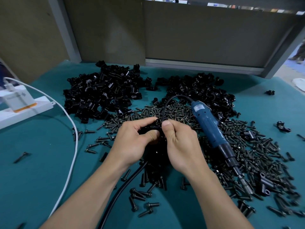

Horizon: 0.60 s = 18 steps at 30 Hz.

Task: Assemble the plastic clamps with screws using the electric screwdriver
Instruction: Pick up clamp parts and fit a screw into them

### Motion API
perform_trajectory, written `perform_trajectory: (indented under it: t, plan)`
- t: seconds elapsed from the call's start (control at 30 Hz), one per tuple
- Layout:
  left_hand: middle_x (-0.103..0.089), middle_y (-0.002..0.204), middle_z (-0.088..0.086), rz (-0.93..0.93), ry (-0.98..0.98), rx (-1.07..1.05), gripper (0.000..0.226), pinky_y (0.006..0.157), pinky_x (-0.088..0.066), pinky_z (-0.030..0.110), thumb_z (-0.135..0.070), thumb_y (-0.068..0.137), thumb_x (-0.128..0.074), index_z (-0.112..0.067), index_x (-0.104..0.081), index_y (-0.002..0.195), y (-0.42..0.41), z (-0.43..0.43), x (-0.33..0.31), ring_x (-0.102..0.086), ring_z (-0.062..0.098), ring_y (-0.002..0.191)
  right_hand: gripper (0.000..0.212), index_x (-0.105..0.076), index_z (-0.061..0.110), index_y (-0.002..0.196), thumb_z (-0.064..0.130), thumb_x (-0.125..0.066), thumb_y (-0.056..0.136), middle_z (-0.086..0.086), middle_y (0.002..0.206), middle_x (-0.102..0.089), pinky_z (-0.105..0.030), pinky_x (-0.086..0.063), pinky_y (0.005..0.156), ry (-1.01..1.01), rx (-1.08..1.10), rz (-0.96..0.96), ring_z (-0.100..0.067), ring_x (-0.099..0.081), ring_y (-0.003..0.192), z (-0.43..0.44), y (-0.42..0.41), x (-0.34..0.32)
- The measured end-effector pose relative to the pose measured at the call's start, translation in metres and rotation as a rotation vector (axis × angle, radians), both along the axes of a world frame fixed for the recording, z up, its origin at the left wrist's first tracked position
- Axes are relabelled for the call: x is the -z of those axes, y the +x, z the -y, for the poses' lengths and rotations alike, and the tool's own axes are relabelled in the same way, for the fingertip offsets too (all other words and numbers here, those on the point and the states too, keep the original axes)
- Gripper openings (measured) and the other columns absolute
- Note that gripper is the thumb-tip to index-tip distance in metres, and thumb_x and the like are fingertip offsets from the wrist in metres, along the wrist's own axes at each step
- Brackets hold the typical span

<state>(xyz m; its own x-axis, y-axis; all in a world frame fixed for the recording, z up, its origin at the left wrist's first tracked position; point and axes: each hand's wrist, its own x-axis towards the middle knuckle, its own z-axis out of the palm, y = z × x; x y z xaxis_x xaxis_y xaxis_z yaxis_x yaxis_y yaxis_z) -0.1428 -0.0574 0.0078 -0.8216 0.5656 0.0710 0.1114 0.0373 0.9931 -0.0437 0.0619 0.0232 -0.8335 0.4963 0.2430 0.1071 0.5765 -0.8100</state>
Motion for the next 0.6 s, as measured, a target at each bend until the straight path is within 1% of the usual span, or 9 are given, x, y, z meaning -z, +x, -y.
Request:
perform_trajectory:
  t: [0.07, 0.13, 0.2, 0.3, 0.4, 0.47, 0.53, 0.57, 0.6]
  plan:
    - [-0.079, 0.113, -0.009, 0.000, -0.012, 0.000, 0.041, 0.099, -0.060, 0.037, -0.004, 0.089, -0.079, -0.033, -0.076, 0.118, 0.001, -0.002, 0.000, -0.075, 0.008, 0.105, 0.034, -0.051, 0.026, 0.076, 0.034, -0.046, 0.109, 0.013, 0.065, -0.055, -0.017, -0.036, 0.054, 0.082, -0.022, 0.014, -0.005, -0.049, 0.062, -0.005, 0.003, 0.000]
    - [-0.079, 0.116, -0.004, 0.009, -0.010, 0.007, 0.041, 0.098, -0.060, 0.040, -0.003, 0.089, -0.079, -0.023, -0.077, 0.124, 0.002, -0.004, 0.001, -0.076, 0.010, 0.104, 0.036, -0.047, 0.023, 0.072, 0.028, -0.048, 0.107, 0.008, 0.065, -0.050, -0.017, -0.035, 0.057, 0.150, 0.015, -0.025, -0.006, -0.047, 0.066, -0.005, 0.001, 0.001]
    - [-0.079, 0.115, -0.004, 0.015, -0.001, -0.002, 0.041, 0.097, -0.061, 0.041, -0.004, 0.089, -0.080, -0.019, -0.076, 0.127, 0.002, -0.004, 0.002, -0.076, 0.011, 0.102, 0.045, -0.041, 0.026, 0.063, 0.029, -0.047, 0.107, 0.009, 0.060, -0.050, -0.015, -0.035, 0.056, 0.131, 0.094, -0.070, -0.004, -0.047, 0.063, 0.003, -0.005, 0.002]
    - [-0.078, 0.117, -0.004, 0.015, -0.012, -0.011, 0.041, 0.099, -0.060, 0.041, -0.006, 0.089, -0.080, -0.022, -0.076, 0.127, 0.001, -0.003, 0.002, -0.075, 0.013, 0.107, 0.046, -0.049, 0.033, 0.063, 0.038, -0.043, 0.109, 0.017, 0.056, -0.052, -0.016, -0.036, 0.050, -0.002, 0.094, -0.055, -0.002, -0.046, 0.054, 0.004, -0.004, 0.004]
    - [-0.076, 0.123, -0.003, 0.008, -0.020, -0.007, 0.043, 0.102, -0.058, 0.039, -0.005, 0.088, -0.081, -0.028, -0.074, 0.123, 0.002, -0.005, 0.001, -0.073, 0.012, 0.113, 0.039, -0.047, 0.026, 0.068, 0.029, -0.048, 0.107, 0.013, 0.059, -0.050, -0.018, -0.035, 0.051, 0.042, 0.035, -0.059, -0.004, -0.043, 0.056, -0.005, 0.003, 0.003]
    - [-0.076, 0.124, -0.005, -0.014, -0.029, -0.003, 0.043, 0.104, -0.057, 0.039, -0.006, 0.088, -0.081, -0.029, -0.074, 0.123, 0.003, -0.004, 0.001, -0.071, 0.011, 0.116, 0.044, -0.041, 0.024, 0.062, 0.024, -0.048, 0.106, 0.013, 0.057, -0.049, -0.019, -0.033, 0.049, 0.068, 0.067, -0.075, -0.005, -0.042, 0.054, -0.003, -0.001, 0.003]
    - [-0.076, 0.125, -0.003, -0.030, -0.043, 0.013, 0.043, 0.105, -0.056, 0.041, -0.007, 0.089, -0.080, -0.025, -0.075, 0.127, 0.001, -0.003, 0.001, -0.071, 0.015, 0.118, 0.049, -0.045, 0.029, 0.058, 0.033, -0.045, 0.107, 0.016, 0.052, -0.049, -0.020, -0.032, 0.047, 0.041, 0.111, -0.039, -0.005, -0.044, 0.051, 0.001, -0.006, 0.001]
    - [-0.076, 0.124, -0.003, -0.035, -0.048, 0.013, 0.042, 0.103, -0.056, 0.040, -0.007, 0.089, -0.080, -0.023, -0.075, 0.128, 0.000, -0.003, 0.001, -0.071, 0.015, 0.116, 0.049, -0.048, 0.032, 0.059, 0.038, -0.044, 0.108, 0.017, 0.052, -0.050, -0.020, -0.033, 0.046, 0.022, 0.114, -0.020, -0.004, -0.045, 0.051, 0.002, -0.005, 0.001]
    - [-0.077, 0.121, -0.005, -0.040, -0.048, 0.004, 0.042, 0.100, -0.058, 0.035, -0.007, 0.089, -0.080, -0.023, -0.075, 0.128, 0.000, -0.002, 0.000, -0.073, 0.012, 0.113, 0.047, -0.050, 0.032, 0.062, 0.041, -0.044, 0.108, 0.017, 0.054, -0.052, -0.019, -0.034, 0.047, 0.008, 0.106, -0.024, -0.004, -0.046, 0.052, 0.001, -0.003, 0.002]
